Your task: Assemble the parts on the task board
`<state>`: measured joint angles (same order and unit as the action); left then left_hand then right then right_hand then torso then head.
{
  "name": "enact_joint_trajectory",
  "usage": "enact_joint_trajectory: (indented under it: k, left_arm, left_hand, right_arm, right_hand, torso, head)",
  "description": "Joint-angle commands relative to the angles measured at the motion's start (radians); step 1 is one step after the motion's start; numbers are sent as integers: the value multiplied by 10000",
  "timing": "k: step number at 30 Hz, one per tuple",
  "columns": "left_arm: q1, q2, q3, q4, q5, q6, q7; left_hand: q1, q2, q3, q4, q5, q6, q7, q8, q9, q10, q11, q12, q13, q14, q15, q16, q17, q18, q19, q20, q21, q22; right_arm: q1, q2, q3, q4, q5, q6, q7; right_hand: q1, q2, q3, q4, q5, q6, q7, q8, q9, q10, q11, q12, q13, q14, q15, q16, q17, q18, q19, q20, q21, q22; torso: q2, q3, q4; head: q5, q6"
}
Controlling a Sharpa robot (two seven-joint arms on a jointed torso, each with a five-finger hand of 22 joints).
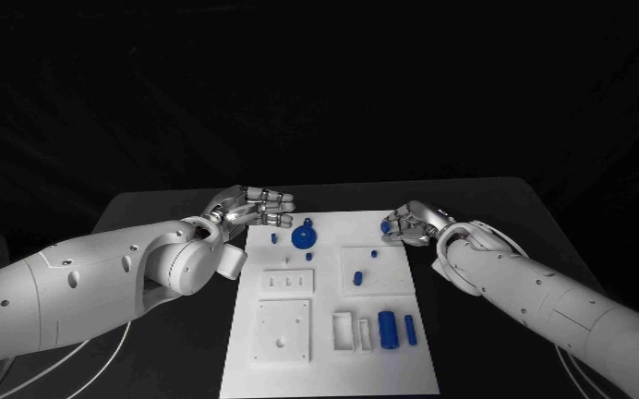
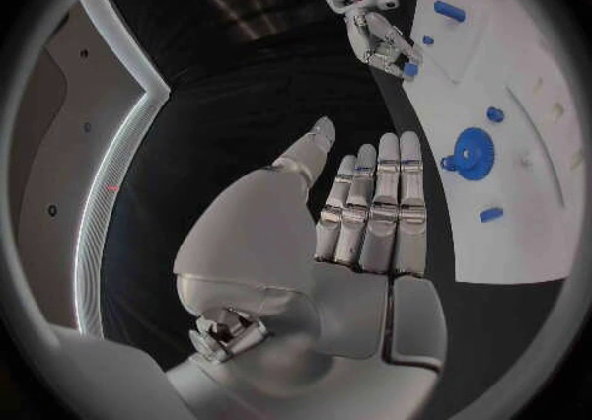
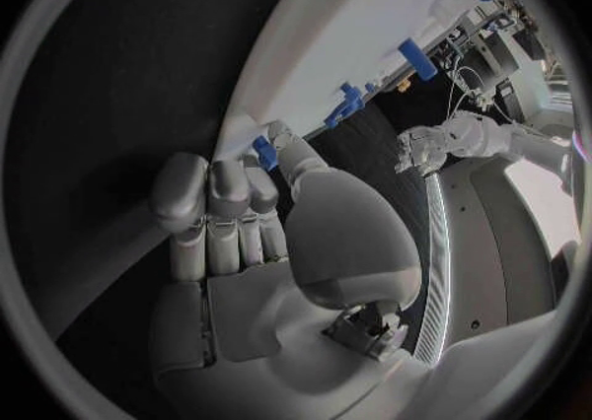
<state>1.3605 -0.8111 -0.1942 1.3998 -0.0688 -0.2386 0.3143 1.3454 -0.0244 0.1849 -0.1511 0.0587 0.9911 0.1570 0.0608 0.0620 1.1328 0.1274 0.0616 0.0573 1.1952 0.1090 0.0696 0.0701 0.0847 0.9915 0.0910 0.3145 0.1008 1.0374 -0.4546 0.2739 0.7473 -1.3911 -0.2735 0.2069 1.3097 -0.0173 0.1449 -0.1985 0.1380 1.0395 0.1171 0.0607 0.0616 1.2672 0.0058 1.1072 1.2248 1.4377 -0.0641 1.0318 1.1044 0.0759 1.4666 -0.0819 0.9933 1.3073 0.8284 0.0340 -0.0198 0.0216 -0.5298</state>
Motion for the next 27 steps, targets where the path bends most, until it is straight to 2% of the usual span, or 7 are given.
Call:
enact_joint_trajectory:
  k: [1,9,14,27]
  left_arm:
    - [-6,30,6,-1,-39,192,26]
    - [-11,37,6,-16,-40,196,4]
    - [-11,35,6,-17,-41,186,-13]
    - [-15,50,6,-30,-42,190,-55]
  left_hand:
    - [50,28,1,55,29,-4,-17,16,10,-73,15,-25,2,-86,4,-30,-1,-45,-49,24,-39,-21]
    - [50,28,1,55,29,-4,-17,16,10,-73,15,-25,2,-86,4,-30,-1,-45,-49,24,-39,-21]
    - [69,26,4,48,26,-29,-13,15,9,-73,15,-24,2,-89,4,-31,-2,-44,-49,23,-37,-24]
    - [64,25,-4,60,23,-55,-11,11,6,-77,18,-24,2,-87,5,-31,-2,-45,-50,23,-32,-25]
  right_arm:
    - [-9,3,-16,-19,-35,-136,-123]
    - [8,-7,-18,-42,-42,-108,-134]
    - [12,-30,-19,5,-43,28,-109]
    - [16,-13,-32,-46,-60,31,-137]
  right_hand:
    - [-105,28,220,-30,-135,47,-17,8,5,10,49,71,12,10,43,33,6,9,31,42,59,1278]
    - [-57,-113,683,-267,-420,1,-14,8,5,-26,52,30,-27,-18,47,-12,-23,15,5,47,12,1267]
    - [-47,-198,549,-341,-344,-49,-35,12,6,-17,42,32,-31,-20,34,-8,-19,5,3,37,15,1268]
    - [-86,-36,471,-327,-491,-30,-47,10,6,-12,34,37,-27,-15,23,-3,-12,0,6,23,32,1272]
  torso:
    - [4,6,1]
    - [7,9,2]
    - [11,12,-9]
    - [12,5,0]
  head:
    - [-5,-11]
    - [-3,-6]
    - [6,-18]
    - [1,-7]
